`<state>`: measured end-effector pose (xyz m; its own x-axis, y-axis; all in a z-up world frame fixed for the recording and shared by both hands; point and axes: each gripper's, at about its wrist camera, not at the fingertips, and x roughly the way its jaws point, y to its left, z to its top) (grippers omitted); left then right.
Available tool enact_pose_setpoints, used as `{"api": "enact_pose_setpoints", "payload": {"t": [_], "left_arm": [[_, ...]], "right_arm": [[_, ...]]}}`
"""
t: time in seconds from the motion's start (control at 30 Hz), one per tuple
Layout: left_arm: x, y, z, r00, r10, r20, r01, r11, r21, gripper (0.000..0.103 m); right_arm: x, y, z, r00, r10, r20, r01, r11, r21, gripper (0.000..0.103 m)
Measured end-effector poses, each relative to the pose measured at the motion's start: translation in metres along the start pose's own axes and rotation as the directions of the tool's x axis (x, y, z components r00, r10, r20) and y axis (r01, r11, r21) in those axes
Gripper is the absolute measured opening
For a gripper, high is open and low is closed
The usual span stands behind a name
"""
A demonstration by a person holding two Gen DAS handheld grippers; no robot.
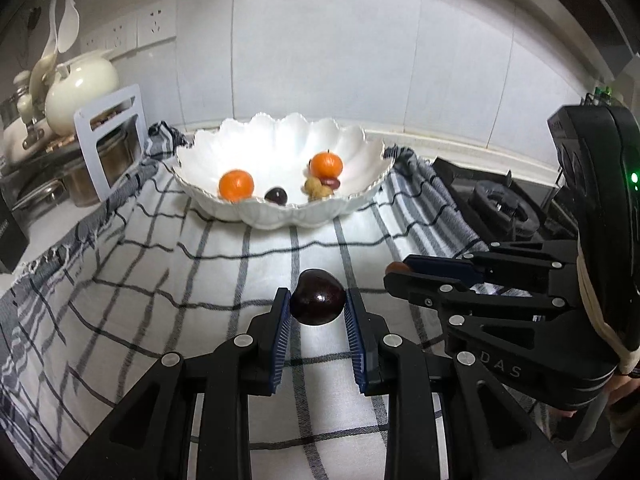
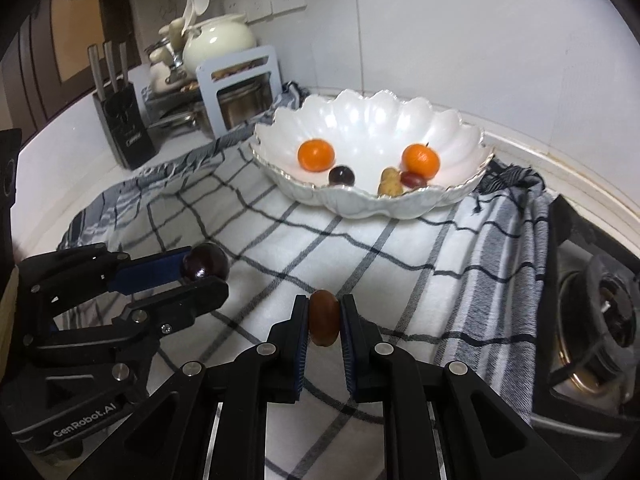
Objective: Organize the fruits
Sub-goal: 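Carry the plum and red date over the white bowl and open both tools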
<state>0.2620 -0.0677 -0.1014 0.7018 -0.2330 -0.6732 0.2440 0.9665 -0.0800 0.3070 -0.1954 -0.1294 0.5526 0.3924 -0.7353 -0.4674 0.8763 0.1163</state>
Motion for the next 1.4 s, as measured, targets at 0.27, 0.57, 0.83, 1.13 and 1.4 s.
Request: {"api": "enact_pose_setpoints", "payload": {"t": [0.27, 0.57, 0.83, 1.13, 1.4], "left_arm": [[-0.025, 0.007, 0.015, 0.998, -0.022, 0.067, 0.021, 1.0, 0.013, 0.027], [-0.046, 0.016, 0.037, 0.988, -0.024, 0.151, 0.019, 0.999, 0.036, 0.027], [-0.049, 0.026, 0.068, 0.976, -0.027, 0.218, 0.016, 0.999, 0.051, 0.027], [-0.03, 0.048, 0.107, 0.971, -0.026, 0.238, 0.02, 0.999, 0.027, 0.027], [-0.008, 0.058, 0.141, 0.974, -0.044, 0.22, 0.037, 0.999, 0.035, 0.027]], "right_arm": [[-0.026, 0.01, 0.01, 0.996, -0.053, 0.074, 0.051, 0.998, 0.033, 0.017], [-0.047, 0.021, 0.026, 0.979, -0.124, 0.161, 0.117, 0.992, 0.054, 0.017], [-0.056, 0.02, 0.052, 0.96, -0.167, 0.224, 0.151, 0.985, 0.087, 0.017], [-0.045, 0.012, 0.089, 0.94, -0.212, 0.267, 0.185, 0.975, 0.123, 0.017], [-0.028, -0.001, 0.124, 0.935, -0.235, 0.267, 0.199, 0.968, 0.153, 0.017]]}}
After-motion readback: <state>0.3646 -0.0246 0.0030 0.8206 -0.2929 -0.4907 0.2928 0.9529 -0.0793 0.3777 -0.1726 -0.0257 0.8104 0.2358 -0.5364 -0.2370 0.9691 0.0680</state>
